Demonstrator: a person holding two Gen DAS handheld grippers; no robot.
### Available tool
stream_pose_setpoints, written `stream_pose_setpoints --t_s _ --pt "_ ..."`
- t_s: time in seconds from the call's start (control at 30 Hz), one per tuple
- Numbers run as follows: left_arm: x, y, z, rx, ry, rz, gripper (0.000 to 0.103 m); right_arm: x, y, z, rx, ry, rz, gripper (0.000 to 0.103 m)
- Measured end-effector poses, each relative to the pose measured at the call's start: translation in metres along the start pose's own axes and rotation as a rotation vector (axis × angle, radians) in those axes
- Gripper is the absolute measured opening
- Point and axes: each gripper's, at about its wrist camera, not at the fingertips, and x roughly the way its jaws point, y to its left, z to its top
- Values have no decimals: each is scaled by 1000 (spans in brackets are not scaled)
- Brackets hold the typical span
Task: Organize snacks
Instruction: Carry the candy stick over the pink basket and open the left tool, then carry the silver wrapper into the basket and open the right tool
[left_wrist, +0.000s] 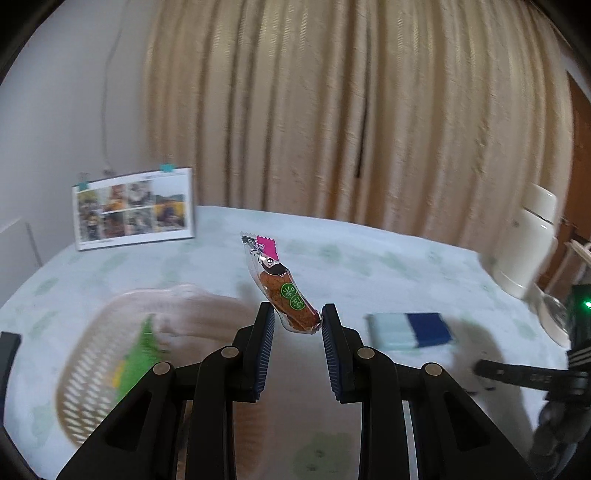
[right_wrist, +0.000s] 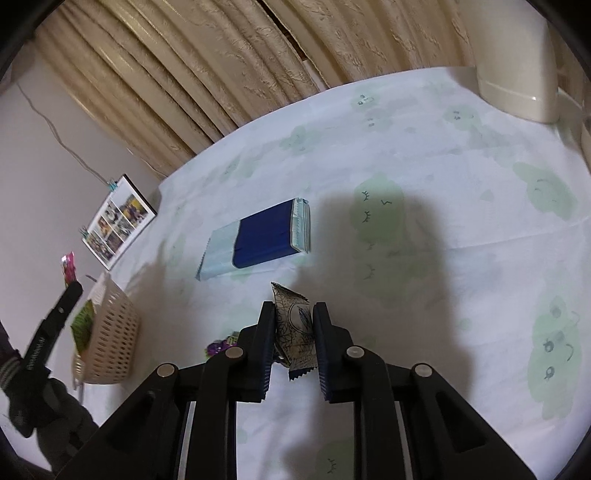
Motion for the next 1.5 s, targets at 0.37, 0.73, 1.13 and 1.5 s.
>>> stream_pose_setpoints --t_s 0.37,0.73,1.13,1.5 --pt "-6 34 -4 -61 -14 108 29 0 1 0 14 -5 27 18" --pt "-13 54 -2 -156 -43 157 73 -2 1 -1 3 -5 37 18" --pt "-26 75 1 -237 -101 185 73 -6 16 -4 -17 -11 93 19" --pt "-34 86 1 -279 -132 209 73 -5 70 -14 -71 22 223 19"
